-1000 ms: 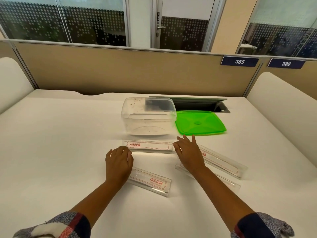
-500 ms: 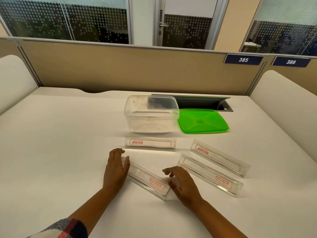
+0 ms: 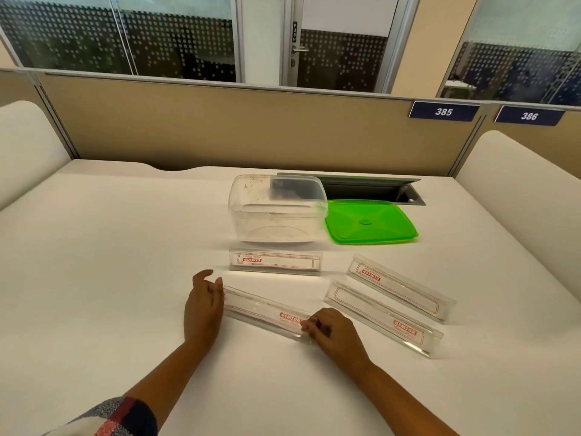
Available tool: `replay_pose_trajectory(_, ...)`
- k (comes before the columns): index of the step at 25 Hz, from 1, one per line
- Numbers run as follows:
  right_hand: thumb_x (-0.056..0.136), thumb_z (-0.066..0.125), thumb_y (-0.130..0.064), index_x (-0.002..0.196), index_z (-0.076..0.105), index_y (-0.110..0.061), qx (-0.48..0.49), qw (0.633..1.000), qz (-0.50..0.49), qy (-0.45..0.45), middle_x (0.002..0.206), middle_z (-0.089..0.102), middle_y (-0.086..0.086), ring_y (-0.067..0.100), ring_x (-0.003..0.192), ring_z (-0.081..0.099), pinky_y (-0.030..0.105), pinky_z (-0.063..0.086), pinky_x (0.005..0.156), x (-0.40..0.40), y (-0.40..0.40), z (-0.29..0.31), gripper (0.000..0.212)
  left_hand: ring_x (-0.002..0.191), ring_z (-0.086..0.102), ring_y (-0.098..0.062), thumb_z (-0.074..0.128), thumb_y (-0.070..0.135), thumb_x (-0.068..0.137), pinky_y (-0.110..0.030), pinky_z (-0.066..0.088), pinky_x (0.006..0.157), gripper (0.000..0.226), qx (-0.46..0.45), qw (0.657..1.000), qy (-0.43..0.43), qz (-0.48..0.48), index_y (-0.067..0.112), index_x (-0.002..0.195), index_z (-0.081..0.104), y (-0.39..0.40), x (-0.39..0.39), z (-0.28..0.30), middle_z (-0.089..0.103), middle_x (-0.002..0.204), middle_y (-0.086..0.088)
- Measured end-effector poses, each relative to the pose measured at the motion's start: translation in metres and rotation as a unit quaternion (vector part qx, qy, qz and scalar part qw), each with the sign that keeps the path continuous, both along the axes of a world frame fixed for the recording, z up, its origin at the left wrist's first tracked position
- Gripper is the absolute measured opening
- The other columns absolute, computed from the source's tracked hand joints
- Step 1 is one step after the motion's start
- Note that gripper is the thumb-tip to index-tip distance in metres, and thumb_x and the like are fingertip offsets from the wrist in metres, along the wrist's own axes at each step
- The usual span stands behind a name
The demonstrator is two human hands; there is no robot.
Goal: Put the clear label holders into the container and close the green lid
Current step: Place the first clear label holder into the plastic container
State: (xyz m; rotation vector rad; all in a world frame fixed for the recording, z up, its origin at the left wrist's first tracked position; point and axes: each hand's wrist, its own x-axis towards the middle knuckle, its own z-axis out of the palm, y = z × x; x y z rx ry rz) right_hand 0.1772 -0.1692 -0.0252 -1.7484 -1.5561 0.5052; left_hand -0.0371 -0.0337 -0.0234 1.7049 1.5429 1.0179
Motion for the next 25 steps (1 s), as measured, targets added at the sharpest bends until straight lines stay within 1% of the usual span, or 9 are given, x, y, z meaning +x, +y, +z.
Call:
replay_pose_trajectory(2,0.084,0.054,-0.05,0.074,0.066,-0.018,-0.006,0.997,-0.044,0.061,0.07,0.061,-0.013,0.008,0.072,0.057,0.014,0.039,0.061,0.003,0.002,0.0,0.036,0.076,0.059,-0.028,0.04,0.026,0.096,-0.033,0.042,0.066,0.022,-0.022,0.999,-0.028,0.003,0.01,0.11,0.046,0.002,-0.004,-0.001,0.065,0.079,-0.013)
replay_pose_trajectory(4,0.088,0.06,-0.03,0.075,0.068,-0.017,-0.006,0.989,-0.077,0.122,0.067,0.067,-0.015,0.006,0.075,0.063,0.012,0.043,0.062,0.005,0.003,0.001,0.02,0.073,0.06,-0.029,0.042,0.03,0.095,-0.033,0.041,0.06,0.028,-0.036,0.999,-0.009,-0.014,0.004,0.088,0.051,0.004,-0.007,-0.003,0.066,0.075,-0.012)
replay_pose_trajectory(7,0.088,0.06,-0.021,0.074,0.066,-0.021,0.017,0.976,-0.113,0.188,0.067,0.069,-0.013,0.001,0.075,0.064,0.009,0.045,0.062,0.002,0.005,0.011,0.015,0.069,0.057,-0.025,0.044,0.033,0.094,-0.025,0.038,0.057,0.041,-0.053,0.998,-0.001,-0.029,-0.001,0.073,0.054,0.006,-0.01,-0.003,0.065,0.07,-0.008)
replay_pose_trajectory(10,0.088,0.061,-0.016,0.094,0.063,-0.024,0.039,0.958,-0.142,0.245,0.073,0.068,0.002,0.004,0.069,0.062,0.009,0.047,0.062,-0.003,0.011,0.024,0.01,0.071,0.057,-0.026,0.048,0.033,0.092,-0.024,0.039,0.059,0.037,-0.052,0.998,0.003,-0.038,0.002,0.074,0.057,0.01,-0.011,-0.002,0.066,0.074,-0.011)
replay_pose_trajectory(12,0.087,0.061,-0.011,0.103,0.056,-0.025,0.034,0.948,-0.166,0.271,0.074,0.065,0.01,0.011,0.069,0.06,0.022,0.05,0.065,-0.003,0.016,0.027,0.021,0.071,0.055,-0.026,0.051,0.032,0.091,-0.025,0.039,0.059,0.033,-0.048,0.998,0.006,-0.043,0.004,0.076,0.057,0.01,-0.012,-0.002,0.064,0.074,-0.011)
replay_pose_trajectory(14,0.085,0.061,-0.005,0.096,0.05,-0.025,0.029,0.93,-0.195,0.309,0.073,0.064,0.01,0.019,0.073,0.061,0.036,0.054,0.069,-0.004,0.022,0.03,0.025,0.071,0.054,-0.023,0.054,0.03,0.09,-0.027,0.039,0.06,0.028,-0.046,0.998,0.002,-0.042,0.006,0.078,0.059,0.01,-0.012,-0.002,0.062,0.077,-0.01)
replay_pose_trajectory(18,0.086,0.06,-0.005,0.082,0.051,-0.018,0.036,0.905,-0.222,0.36,0.078,0.065,0.011,0.02,0.074,0.063,0.017,0.054,0.055,-0.002,0.028,0.045,0.017,0.08,0.058,-0.022,0.058,0.026,0.088,-0.027,0.04,0.07,0.021,-0.053,0.998,-0.022,-0.035,0.007,0.083,0.064,0.014,-0.01,0.003,0.066,0.087,-0.01)
replay_pose_trajectory(22,0.087,0.06,-0.007,0.076,0.055,-0.016,0.021,0.897,-0.232,0.376,0.075,0.065,0.0,0.011,0.066,0.057,0.018,0.046,0.058,0.003,0.04,0.06,0.014,0.083,0.06,-0.027,0.057,0.024,0.089,-0.024,0.041,0.066,0.022,-0.032,0.996,-0.082,-0.009,0.005,0.08,0.066,0.017,-0.005,0.022,0.068,0.084,-0.011)
replay_pose_trajectory(25,0.087,0.06,-0.009,0.077,0.058,-0.016,0.032,0.887,-0.234,0.398,0.076,0.065,0.001,0.011,0.068,0.055,0.019,0.045,0.059,0.01,0.055,0.072,0.012,0.08,0.059,-0.026,0.052,0.027,0.092,-0.023,0.042,0.067,0.031,-0.008,0.994,-0.106,-0.004,0.004,0.077,0.064,0.026,0.002,0.044,0.066,0.078,-0.011)
